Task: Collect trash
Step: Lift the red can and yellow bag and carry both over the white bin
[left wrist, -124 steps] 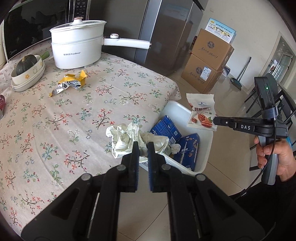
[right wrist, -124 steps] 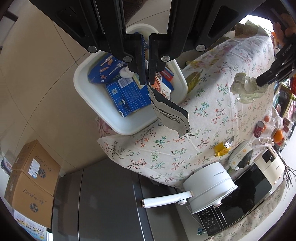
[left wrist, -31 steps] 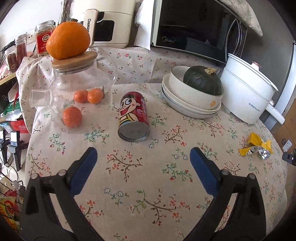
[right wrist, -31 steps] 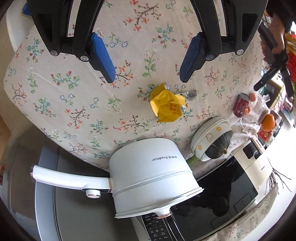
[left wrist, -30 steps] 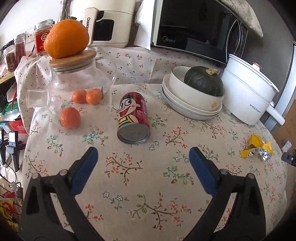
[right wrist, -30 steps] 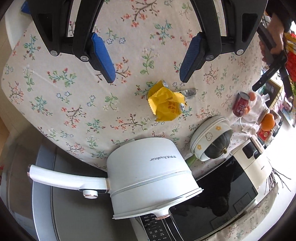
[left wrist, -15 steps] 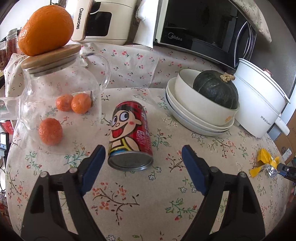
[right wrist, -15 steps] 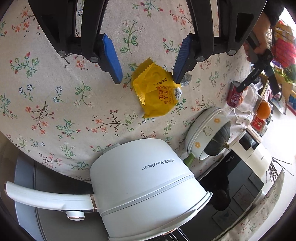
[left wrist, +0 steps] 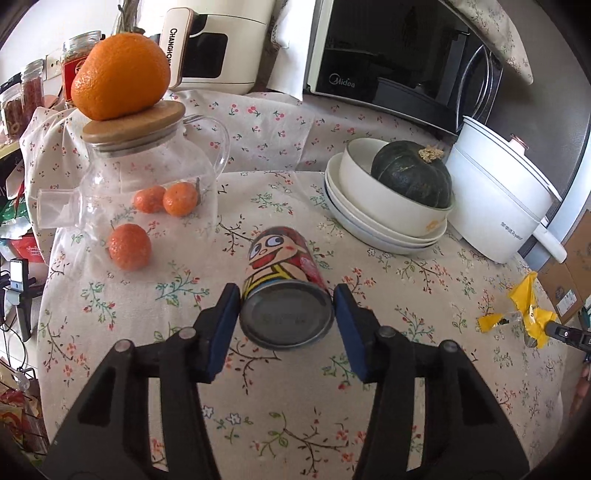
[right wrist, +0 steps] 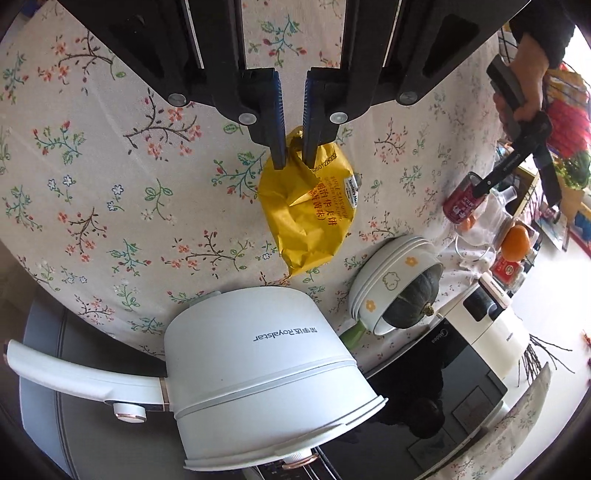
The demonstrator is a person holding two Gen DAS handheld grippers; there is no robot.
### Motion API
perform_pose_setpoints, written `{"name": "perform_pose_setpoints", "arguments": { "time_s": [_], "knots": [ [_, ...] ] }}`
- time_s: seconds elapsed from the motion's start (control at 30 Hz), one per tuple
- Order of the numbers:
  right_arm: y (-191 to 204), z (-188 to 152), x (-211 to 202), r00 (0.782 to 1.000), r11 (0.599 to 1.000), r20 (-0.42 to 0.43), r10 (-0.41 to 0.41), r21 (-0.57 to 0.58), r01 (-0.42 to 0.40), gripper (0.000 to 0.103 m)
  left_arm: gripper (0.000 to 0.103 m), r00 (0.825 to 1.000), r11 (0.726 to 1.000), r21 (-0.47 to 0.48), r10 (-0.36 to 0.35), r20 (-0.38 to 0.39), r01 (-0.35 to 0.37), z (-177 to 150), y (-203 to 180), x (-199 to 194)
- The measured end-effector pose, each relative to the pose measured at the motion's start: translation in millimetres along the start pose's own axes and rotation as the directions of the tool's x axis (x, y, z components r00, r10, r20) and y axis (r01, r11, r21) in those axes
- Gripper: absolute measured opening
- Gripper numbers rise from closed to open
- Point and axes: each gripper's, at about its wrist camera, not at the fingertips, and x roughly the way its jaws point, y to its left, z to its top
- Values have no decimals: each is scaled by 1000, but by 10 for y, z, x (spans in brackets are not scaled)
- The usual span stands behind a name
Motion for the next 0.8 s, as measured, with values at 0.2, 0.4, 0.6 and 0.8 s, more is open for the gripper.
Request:
{"name": "perform_pose_setpoints", "arguments": {
  "time_s": [0.2,0.4,0.6,0.8],
  "knots": [
    [-6,-231,-501,999,999,10,-34,11,34,9,53,999,999,12,-37,-14,37,-197,-188,-474],
    [-37,-523,-953,997,996,8,-77,37,77,9,53,996,998,-4,-69,-52,69,-462,-353,-873],
    [-109,-792,-1313,995,995,23,-95,45,94,9,53,993,994,-38,-102,-58,100,-660,-468,-1193],
    [-323,-988,-1397,992,988,-35,-117,99,120,9,53,992,996,-25,-88,-89,86,-837,-545,-1262]
  ]
}}
